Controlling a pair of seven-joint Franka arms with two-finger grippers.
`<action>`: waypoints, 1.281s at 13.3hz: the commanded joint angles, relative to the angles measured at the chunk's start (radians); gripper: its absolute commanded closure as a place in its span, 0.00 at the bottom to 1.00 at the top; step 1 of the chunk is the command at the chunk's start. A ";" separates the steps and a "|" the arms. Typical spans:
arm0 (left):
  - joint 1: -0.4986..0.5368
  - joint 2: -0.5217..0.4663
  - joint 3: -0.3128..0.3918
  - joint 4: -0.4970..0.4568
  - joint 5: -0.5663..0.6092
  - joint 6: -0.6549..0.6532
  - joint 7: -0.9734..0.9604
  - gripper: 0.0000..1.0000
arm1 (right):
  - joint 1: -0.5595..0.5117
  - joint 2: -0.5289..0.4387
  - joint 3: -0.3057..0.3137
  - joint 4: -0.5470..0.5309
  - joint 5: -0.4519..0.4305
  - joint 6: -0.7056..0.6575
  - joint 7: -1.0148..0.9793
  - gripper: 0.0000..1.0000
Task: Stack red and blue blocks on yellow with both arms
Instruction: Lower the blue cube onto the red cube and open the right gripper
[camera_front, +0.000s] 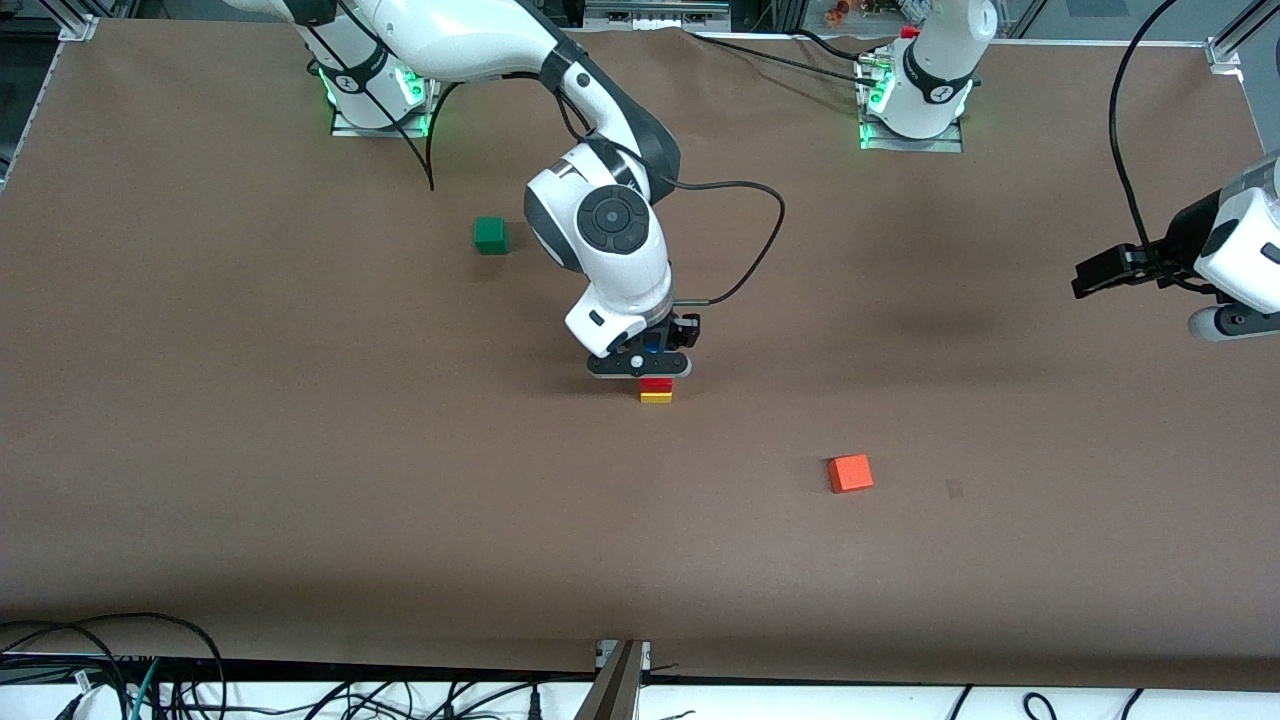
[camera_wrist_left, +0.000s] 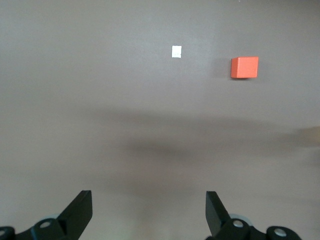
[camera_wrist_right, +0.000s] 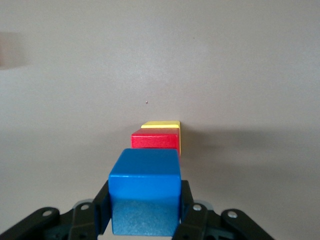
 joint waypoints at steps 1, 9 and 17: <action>0.012 -0.003 -0.005 -0.001 -0.020 0.004 0.024 0.00 | -0.002 0.012 0.001 0.037 -0.016 -0.008 -0.007 0.47; 0.012 -0.003 -0.005 -0.001 -0.020 0.004 0.024 0.00 | -0.002 0.041 0.001 0.037 -0.037 0.044 -0.007 0.46; 0.012 -0.003 -0.005 -0.001 -0.022 0.004 0.024 0.00 | -0.007 0.028 -0.001 0.037 -0.034 0.030 -0.002 0.00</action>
